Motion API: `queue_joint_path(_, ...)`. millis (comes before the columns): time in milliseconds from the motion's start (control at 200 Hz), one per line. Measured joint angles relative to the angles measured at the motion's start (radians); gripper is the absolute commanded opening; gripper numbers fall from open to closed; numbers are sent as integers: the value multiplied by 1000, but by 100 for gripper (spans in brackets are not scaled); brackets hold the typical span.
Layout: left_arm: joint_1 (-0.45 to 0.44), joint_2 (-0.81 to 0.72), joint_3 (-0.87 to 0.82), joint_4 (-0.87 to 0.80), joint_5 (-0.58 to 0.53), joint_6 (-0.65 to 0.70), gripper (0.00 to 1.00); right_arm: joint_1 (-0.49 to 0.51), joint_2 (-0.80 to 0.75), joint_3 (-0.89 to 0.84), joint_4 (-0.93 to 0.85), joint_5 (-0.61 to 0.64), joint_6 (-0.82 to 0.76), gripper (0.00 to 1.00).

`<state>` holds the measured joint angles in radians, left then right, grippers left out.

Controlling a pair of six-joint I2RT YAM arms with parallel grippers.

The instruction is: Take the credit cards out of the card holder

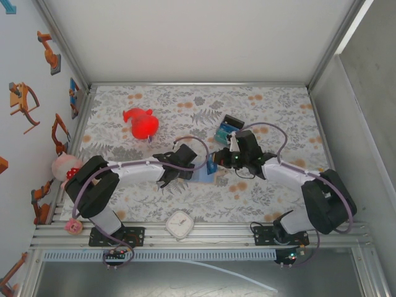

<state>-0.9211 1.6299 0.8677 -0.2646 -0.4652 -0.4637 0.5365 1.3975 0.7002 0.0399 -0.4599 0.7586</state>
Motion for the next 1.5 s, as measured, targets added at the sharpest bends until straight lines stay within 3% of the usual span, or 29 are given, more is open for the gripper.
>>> queue_joint_path(356,26,-261,-63,66,-52,64,97,-45,-19,299,-342,185,-329,0)
queue_joint_path(771,80,-575,-260,235,-27,172,97,-59,168,517,-439,372,-732,0)
queue_joint_path(1157,80,-769,-381,336,79,248,97,-108,383,670,-449,417,-949,0)
queue_joint_path(1502,80,-820,-397,348,130,275,97,-163,433,728,-455,348,-1022,0)
